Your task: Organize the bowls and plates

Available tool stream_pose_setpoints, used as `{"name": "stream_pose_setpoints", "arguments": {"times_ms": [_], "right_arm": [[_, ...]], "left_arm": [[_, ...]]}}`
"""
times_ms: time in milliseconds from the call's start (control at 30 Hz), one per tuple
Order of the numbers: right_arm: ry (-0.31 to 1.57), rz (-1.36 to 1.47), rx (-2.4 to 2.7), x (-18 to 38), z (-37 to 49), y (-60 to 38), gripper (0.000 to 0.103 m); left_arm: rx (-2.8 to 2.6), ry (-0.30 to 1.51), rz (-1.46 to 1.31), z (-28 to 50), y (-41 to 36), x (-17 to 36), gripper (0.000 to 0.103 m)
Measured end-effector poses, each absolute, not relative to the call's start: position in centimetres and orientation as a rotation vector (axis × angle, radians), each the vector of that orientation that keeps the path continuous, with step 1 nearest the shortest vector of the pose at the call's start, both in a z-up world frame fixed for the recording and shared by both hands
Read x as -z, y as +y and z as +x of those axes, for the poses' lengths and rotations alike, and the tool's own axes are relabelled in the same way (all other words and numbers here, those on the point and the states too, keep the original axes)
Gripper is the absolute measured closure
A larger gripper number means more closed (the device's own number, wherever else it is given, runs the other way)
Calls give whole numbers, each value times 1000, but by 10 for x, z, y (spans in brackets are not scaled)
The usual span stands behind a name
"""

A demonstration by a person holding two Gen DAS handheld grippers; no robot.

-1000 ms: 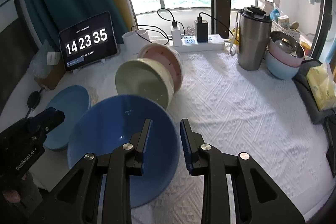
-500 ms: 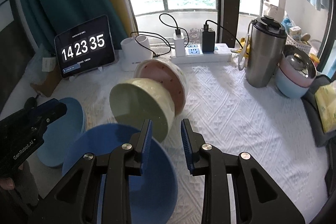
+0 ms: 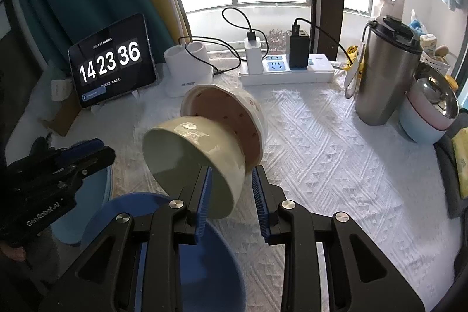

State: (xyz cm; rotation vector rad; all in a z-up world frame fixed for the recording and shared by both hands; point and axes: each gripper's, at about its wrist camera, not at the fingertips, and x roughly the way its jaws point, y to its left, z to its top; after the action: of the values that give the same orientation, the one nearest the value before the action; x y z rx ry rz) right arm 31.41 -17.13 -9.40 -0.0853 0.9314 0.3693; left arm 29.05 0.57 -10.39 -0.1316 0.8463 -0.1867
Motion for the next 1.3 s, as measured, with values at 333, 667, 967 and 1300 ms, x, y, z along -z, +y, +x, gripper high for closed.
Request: {"name": "stream_pose_setpoints", "arguments": {"times_ms": [333, 667, 967, 1300], "right_arm": [[1007, -44, -430, 105, 337, -171, 72], [1059, -18, -453, 126, 352, -170, 73], [1079, -31, -461, 138, 357, -171, 79], [1063, -76, -442, 140, 358, -170, 86]], "left_arm": [[261, 938, -74, 322, 0, 119, 77], [296, 947, 60, 343, -15, 132, 78], [322, 987, 22, 355, -15, 149, 81], [375, 978, -18, 358, -18, 152, 96]]}}
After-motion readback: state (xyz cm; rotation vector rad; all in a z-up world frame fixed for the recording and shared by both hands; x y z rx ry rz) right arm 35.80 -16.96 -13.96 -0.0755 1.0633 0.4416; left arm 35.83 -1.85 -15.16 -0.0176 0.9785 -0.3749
